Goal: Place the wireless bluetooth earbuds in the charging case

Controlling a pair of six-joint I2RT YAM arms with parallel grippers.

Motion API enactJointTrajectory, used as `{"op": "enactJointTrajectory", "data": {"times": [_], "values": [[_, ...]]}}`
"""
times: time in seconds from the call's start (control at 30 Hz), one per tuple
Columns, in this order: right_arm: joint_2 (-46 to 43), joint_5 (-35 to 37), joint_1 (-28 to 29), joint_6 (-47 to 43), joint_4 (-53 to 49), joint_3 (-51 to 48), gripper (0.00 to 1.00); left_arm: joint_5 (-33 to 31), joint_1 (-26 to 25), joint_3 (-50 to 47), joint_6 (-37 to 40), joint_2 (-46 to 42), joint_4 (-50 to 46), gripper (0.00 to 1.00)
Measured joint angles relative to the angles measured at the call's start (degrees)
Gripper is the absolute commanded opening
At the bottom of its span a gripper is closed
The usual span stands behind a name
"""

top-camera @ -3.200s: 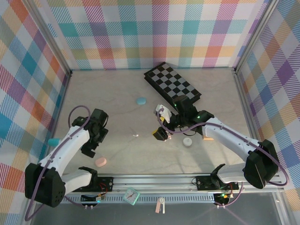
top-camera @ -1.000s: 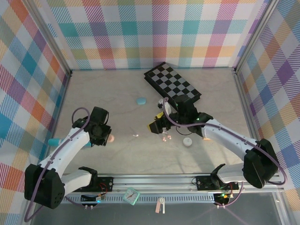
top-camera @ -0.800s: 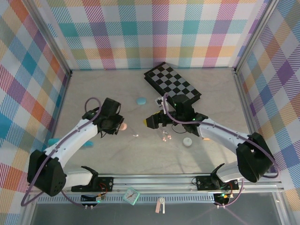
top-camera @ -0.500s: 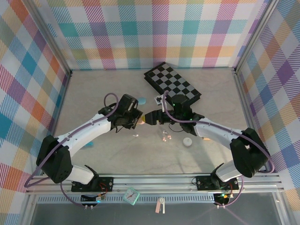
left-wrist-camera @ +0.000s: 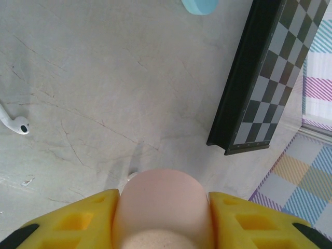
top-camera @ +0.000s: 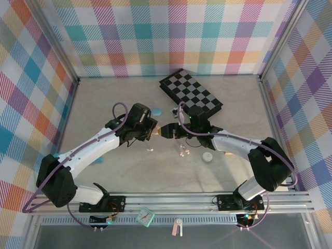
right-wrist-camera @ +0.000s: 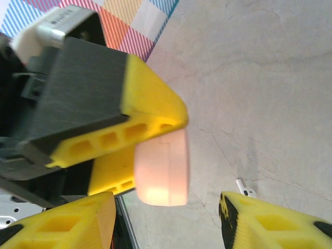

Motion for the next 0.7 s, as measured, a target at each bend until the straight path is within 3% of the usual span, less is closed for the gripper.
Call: {"op": "enactJointTrajectory", "data": {"times": [0.3,0.7], "values": [[3.65,-1.92,0.0,-0.07,0.76,1.92,0.5,-0.07,0.0,0.0,0.0,-0.04,0.92,0.42],[4.11,-2.27,0.0,-6.97,-2.49,4.96,0.22,-0.59,0.02,-0.02,-0.02,-0.04,1.46,0.47]]}}
